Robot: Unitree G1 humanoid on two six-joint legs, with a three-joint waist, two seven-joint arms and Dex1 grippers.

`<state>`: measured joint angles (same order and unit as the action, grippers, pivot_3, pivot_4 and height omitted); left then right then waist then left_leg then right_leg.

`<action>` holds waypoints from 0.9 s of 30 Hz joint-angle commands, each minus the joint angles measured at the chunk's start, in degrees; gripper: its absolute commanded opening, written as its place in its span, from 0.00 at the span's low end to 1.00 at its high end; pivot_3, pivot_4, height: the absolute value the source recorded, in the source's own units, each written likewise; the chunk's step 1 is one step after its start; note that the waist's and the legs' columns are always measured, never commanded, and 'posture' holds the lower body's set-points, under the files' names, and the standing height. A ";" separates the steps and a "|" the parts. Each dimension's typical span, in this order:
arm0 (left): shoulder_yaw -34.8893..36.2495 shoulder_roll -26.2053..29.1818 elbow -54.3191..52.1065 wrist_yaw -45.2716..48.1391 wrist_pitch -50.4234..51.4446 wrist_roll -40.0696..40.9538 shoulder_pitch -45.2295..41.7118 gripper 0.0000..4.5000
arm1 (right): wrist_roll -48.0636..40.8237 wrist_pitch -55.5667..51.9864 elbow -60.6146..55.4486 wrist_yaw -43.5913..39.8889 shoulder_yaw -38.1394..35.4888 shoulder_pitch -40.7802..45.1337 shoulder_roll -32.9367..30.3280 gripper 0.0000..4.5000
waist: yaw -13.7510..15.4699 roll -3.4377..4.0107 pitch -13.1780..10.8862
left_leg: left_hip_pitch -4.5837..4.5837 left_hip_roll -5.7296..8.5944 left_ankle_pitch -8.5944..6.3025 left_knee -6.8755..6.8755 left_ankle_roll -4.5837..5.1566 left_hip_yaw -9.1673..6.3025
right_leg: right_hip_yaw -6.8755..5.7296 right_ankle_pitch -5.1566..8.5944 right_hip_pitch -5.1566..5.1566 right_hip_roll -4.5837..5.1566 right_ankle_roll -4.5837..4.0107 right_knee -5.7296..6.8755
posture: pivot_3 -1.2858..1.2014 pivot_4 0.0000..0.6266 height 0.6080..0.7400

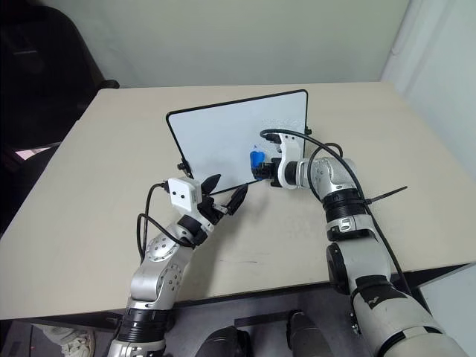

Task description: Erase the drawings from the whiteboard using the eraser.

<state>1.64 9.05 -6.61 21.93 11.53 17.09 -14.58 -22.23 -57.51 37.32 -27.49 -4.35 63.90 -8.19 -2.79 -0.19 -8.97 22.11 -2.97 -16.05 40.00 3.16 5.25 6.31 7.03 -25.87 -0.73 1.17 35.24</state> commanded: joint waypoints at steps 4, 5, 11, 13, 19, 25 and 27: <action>0.37 0.19 -1.84 0.04 -1.46 0.10 -0.89 1.00 | -0.15 6.05 3.74 2.73 -5.52 4.57 -3.06 0.11 | 0.29 0.00 0.00 | 0.00 0.01 0.00 0.01 0.00 -0.01 | 0.01 -0.01 0.01 0.02 -0.01 0.00 | 0.52 0.24 1.00; 0.36 0.20 -1.81 0.04 -1.44 0.11 -0.93 1.00 | -0.31 6.45 4.06 2.74 -5.92 4.88 -3.24 0.11 | 0.33 0.00 0.00 | 0.01 0.01 0.01 0.01 0.00 0.00 | 0.02 -0.02 0.00 0.02 -0.02 0.01 | 0.52 0.24 1.00; 0.26 0.26 -1.89 0.14 -1.27 0.17 -1.00 1.00 | -0.80 5.44 1.88 1.39 -5.45 4.86 -2.36 0.11 | 0.15 0.00 0.00 | 0.00 0.00 0.02 0.03 0.01 0.02 | 0.03 -0.03 -0.03 0.00 -0.05 0.11 | 0.52 0.24 1.00; 0.22 0.22 -1.92 0.15 -1.21 0.21 -0.99 1.00 | 0.54 4.27 0.32 0.42 -2.44 3.76 -1.67 0.11 | -0.01 0.00 0.00 | 0.00 0.00 0.03 0.03 0.01 0.04 | 0.04 -0.03 -0.08 0.00 -0.05 0.15 | 0.52 0.24 1.00; 0.14 0.15 -2.02 0.04 -1.39 0.03 -0.92 1.00 | 1.21 2.73 -3.30 -0.55 1.68 1.38 0.74 0.11 | -0.37 0.00 0.00 | 0.00 -0.08 0.03 0.00 0.00 0.04 | 0.01 -0.03 -0.15 -0.06 -0.05 0.19 | 0.52 0.24 1.00; 0.27 0.28 -2.50 -0.13 -1.32 -0.04 -0.61 1.00 | 1.19 2.68 -4.33 -0.80 2.25 1.57 0.70 0.11 | -0.27 0.00 0.00 | 0.07 -0.07 0.03 0.01 -0.02 0.06 | 0.01 -0.03 -0.14 -0.04 -0.05 0.08 | 0.52 0.24 1.00; 0.33 0.30 -2.68 -0.25 -1.28 -0.04 -0.47 1.00 | 1.66 4.02 -1.97 0.44 1.00 2.27 -0.01 0.11 | -0.26 0.00 0.00 | 0.08 -0.07 0.03 0.01 -0.02 0.06 | 0.01 -0.03 -0.15 -0.03 -0.05 0.07 | 0.52 0.24 1.00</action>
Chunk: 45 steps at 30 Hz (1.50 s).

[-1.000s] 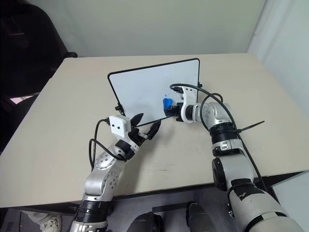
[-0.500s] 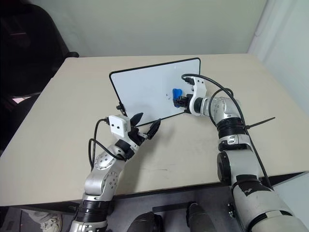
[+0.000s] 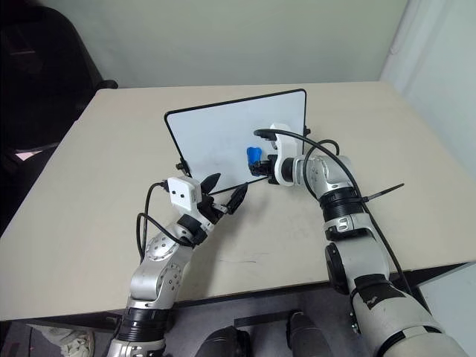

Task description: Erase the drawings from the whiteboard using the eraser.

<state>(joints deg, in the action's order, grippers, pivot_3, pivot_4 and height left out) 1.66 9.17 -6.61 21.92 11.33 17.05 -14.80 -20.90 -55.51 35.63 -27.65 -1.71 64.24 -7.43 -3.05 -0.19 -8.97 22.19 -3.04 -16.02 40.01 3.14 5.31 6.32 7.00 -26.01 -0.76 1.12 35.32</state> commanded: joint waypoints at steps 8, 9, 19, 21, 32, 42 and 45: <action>0.37 0.33 -2.80 -0.28 -0.99 0.09 -0.20 1.00 | 1.86 3.59 7.14 3.05 -3.67 4.61 -2.92 0.11 | 0.33 0.00 0.00 | 0.01 0.00 0.03 0.03 -0.03 0.01 | 0.00 -0.02 0.00 0.02 -0.03 0.05 | 0.52 0.24 1.00; 0.33 0.32 -2.78 -0.30 -1.00 0.08 -0.22 1.00 | 1.94 3.68 7.50 3.11 -3.67 4.72 -2.98 0.11 | 0.32 0.00 0.00 | 0.01 0.00 0.03 0.03 -0.03 0.00 | 0.01 -0.03 0.00 0.02 -0.04 0.05 | 0.52 0.24 1.00; 0.16 0.19 -2.81 -0.27 -0.96 0.18 -0.29 1.00 | 1.75 -0.54 0.36 -1.17 0.85 3.19 -1.57 0.11 | 0.15 0.00 0.00 | 0.02 0.00 0.04 0.03 -0.03 0.05 | 0.01 -0.03 -0.04 0.01 -0.05 0.10 | 0.52 0.24 1.00; 0.05 0.12 -2.83 -0.36 -1.01 0.05 -0.33 1.00 | 1.53 -1.86 -1.65 -1.44 1.50 2.77 -1.26 0.11 | 0.00 0.00 0.00 | 0.03 0.00 0.04 0.03 -0.03 0.04 | 0.01 -0.03 -0.06 0.00 -0.04 0.10 | 0.52 0.24 1.00; 0.13 0.08 -2.63 -0.55 -1.17 -0.04 -0.51 1.00 | 3.86 0.29 6.23 3.47 -2.23 5.15 -3.22 0.11 | 0.41 0.00 0.00 | 0.06 -0.01 0.05 0.02 -0.03 0.04 | -0.02 -0.02 -0.07 0.03 -0.03 0.05 | 0.52 0.24 1.00; -0.07 0.15 -1.90 -0.13 -1.41 0.05 -0.99 1.00 | 3.92 -0.19 5.97 2.33 -1.99 6.05 -3.37 0.11 | 0.51 0.00 0.00 | 0.06 -0.01 0.05 0.03 -0.03 0.02 | -0.02 -0.03 -0.10 0.02 -0.04 0.14 | 0.52 0.24 1.00; -0.18 0.06 -1.54 -0.05 -1.59 -0.03 -1.24 1.00 | 2.98 -2.77 1.31 0.27 -0.21 5.19 -2.27 0.11 | 0.31 0.00 0.00 | 0.09 -0.01 0.05 0.03 -0.03 0.04 | -0.02 -0.03 -0.15 0.01 -0.04 0.16 | 0.52 0.24 1.00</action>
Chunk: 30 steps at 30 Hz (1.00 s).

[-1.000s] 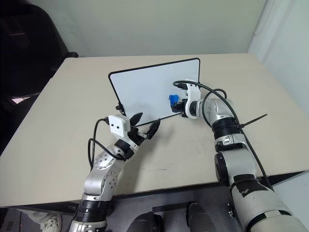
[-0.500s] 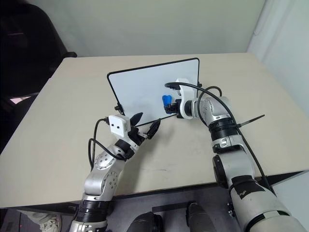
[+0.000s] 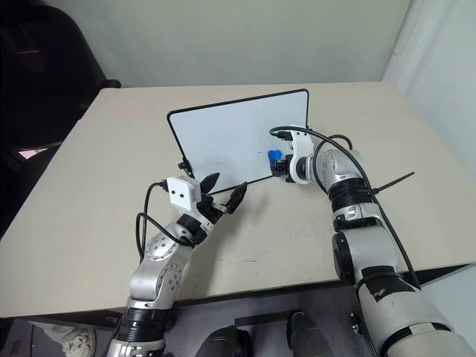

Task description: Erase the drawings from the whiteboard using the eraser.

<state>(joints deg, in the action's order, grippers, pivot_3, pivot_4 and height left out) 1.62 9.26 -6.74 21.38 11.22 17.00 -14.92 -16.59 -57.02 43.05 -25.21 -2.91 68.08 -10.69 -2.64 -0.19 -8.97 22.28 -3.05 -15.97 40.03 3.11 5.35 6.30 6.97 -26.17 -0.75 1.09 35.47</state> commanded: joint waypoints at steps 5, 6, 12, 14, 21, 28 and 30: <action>-0.29 -0.16 -1.03 0.57 -1.68 -0.13 -1.46 1.00 | -0.87 -2.83 -8.65 -2.51 2.29 0.57 2.65 0.11 | -0.36 0.00 0.00 | 0.01 -0.02 0.00 -0.03 0.00 -0.01 | -0.01 0.00 -0.05 -0.04 0.00 0.01 | 0.52 0.24 1.00; -0.29 -0.21 -0.96 0.59 -1.70 -0.17 -1.52 1.00 | -0.80 -2.99 -8.76 -2.50 2.31 0.57 2.85 0.11 | -0.34 0.00 0.00 | 0.01 -0.03 0.00 -0.03 0.00 -0.02 | -0.03 0.00 -0.04 -0.04 0.00 0.00 | 0.52 0.24 1.00; -0.18 -0.71 -0.70 0.08 -1.96 -0.54 -1.66 1.00 | 0.09 -2.86 -7.49 -1.63 2.29 0.16 3.57 0.11 | -0.34 0.00 0.00 | 0.01 -0.02 0.00 -0.02 -0.01 0.01 | -0.01 0.00 -0.02 -0.02 0.00 -0.03 | 0.52 0.24 1.00; -0.04 -0.82 -0.72 0.01 -2.07 -0.54 -1.57 1.00 | 0.76 -1.99 -5.83 -1.01 2.06 0.06 3.37 0.11 | -0.33 0.00 0.00 | 0.01 -0.02 0.00 -0.02 -0.01 -0.02 | -0.02 0.00 -0.02 -0.02 0.00 -0.02 | 0.52 0.24 1.00; 0.15 -1.08 -0.65 -0.31 -2.53 -0.65 -1.37 1.00 | 1.36 2.55 2.45 4.59 -3.27 3.15 1.66 0.11 | -0.01 0.00 0.00 | 0.01 -0.02 0.01 0.01 -0.01 -0.02 | -0.02 0.00 0.00 0.01 0.00 0.00 | 0.52 0.24 1.00; 0.23 -0.88 -0.66 -0.14 -2.70 -0.62 -1.45 1.00 | -0.95 3.75 1.88 3.51 -5.92 5.31 1.86 0.11 | -0.18 0.00 0.00 | 0.01 0.00 0.02 0.04 -0.01 -0.02 | 0.00 -0.02 -0.02 0.01 -0.03 0.05 | 0.52 0.24 1.00; 0.22 -0.84 -0.69 -0.15 -2.67 -0.64 -1.50 1.00 | -1.47 2.21 -0.06 1.68 -5.15 5.15 2.26 0.11 | -0.32 0.00 0.00 | 0.01 -0.01 0.02 0.03 0.00 0.02 | 0.01 -0.02 -0.07 0.00 -0.03 0.11 | 0.52 0.24 1.00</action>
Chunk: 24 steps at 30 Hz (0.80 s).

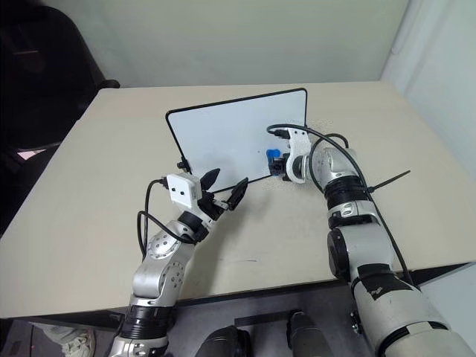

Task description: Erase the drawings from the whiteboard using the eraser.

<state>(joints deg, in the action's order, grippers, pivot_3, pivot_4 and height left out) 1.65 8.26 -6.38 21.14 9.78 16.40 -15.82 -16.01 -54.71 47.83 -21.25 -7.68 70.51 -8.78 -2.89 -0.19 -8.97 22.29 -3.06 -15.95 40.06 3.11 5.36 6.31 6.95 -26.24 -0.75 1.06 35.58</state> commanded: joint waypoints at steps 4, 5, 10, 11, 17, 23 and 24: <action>0.05 0.21 -1.30 0.27 -1.11 0.08 -0.56 1.00 | -1.82 -5.62 -10.74 -5.28 4.22 0.71 2.17 0.11 | -0.48 0.00 0.00 | 0.02 0.00 0.01 0.00 -0.01 0.01 | 0.02 0.02 -0.13 -0.03 -0.01 0.20 | 0.52 0.24 1.00; 0.02 0.17 -1.38 0.23 -1.10 0.07 -0.53 1.00 | -1.49 -5.98 -11.17 -5.30 4.74 0.30 2.41 0.11 | -0.51 0.00 0.00 | 0.01 -0.02 0.01 -0.01 -0.01 0.02 | 0.02 0.04 -0.15 -0.05 -0.03 0.23 | 0.52 0.24 1.00; -0.04 0.11 -1.66 0.08 -1.02 0.01 -0.39 1.00 | -0.76 -6.62 -10.37 -4.76 5.19 -0.08 2.59 0.11 | -0.13 0.00 0.00 | 0.02 -0.04 0.05 -0.01 -0.03 -0.03 | -0.05 0.07 -0.19 -0.06 -0.08 0.30 | 0.52 0.24 1.00; -0.05 0.11 -1.77 0.06 -0.98 0.01 -0.33 1.00 | -0.58 -6.22 -9.61 -4.37 4.92 0.07 2.46 0.11 | -0.06 0.00 0.00 | 0.02 -0.03 0.05 0.00 -0.04 -0.02 | -0.04 0.08 -0.18 -0.04 -0.08 0.29 | 0.52 0.24 1.00; 0.21 0.33 -2.26 -0.11 -0.85 0.01 0.00 1.00 | 0.07 -2.39 -2.81 0.51 0.71 2.15 0.81 0.11 | 0.17 0.00 0.00 | 0.02 0.00 0.04 0.01 -0.04 0.00 | -0.03 0.10 -0.14 0.02 -0.04 0.25 | 0.52 0.24 1.00; 0.22 0.60 -2.38 -0.01 -0.83 0.14 0.12 1.00 | -0.43 -0.18 -0.79 1.41 -0.84 3.23 0.30 0.11 | 0.26 0.00 0.00 | 0.02 0.00 0.05 0.01 -0.04 0.01 | -0.01 0.08 -0.16 0.01 -0.06 0.31 | 0.52 0.24 1.00; 0.24 0.64 -2.31 -0.01 -0.86 0.15 0.07 1.00 | -0.52 0.04 -0.88 1.33 -0.94 3.22 0.30 0.11 | 0.26 -0.01 0.00 | 0.02 0.00 0.05 0.01 -0.04 0.00 | -0.01 0.08 -0.17 0.00 -0.07 0.32 | 0.52 0.24 1.00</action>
<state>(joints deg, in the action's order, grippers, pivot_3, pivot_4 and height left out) 1.64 8.70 -6.45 21.12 9.74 16.41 -15.56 -16.01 -57.05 48.22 -20.75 -6.91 71.29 -7.99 -2.63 -0.19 -8.97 22.31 -3.07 -15.90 40.08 3.07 5.35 6.30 7.02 -26.41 -0.75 0.99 35.91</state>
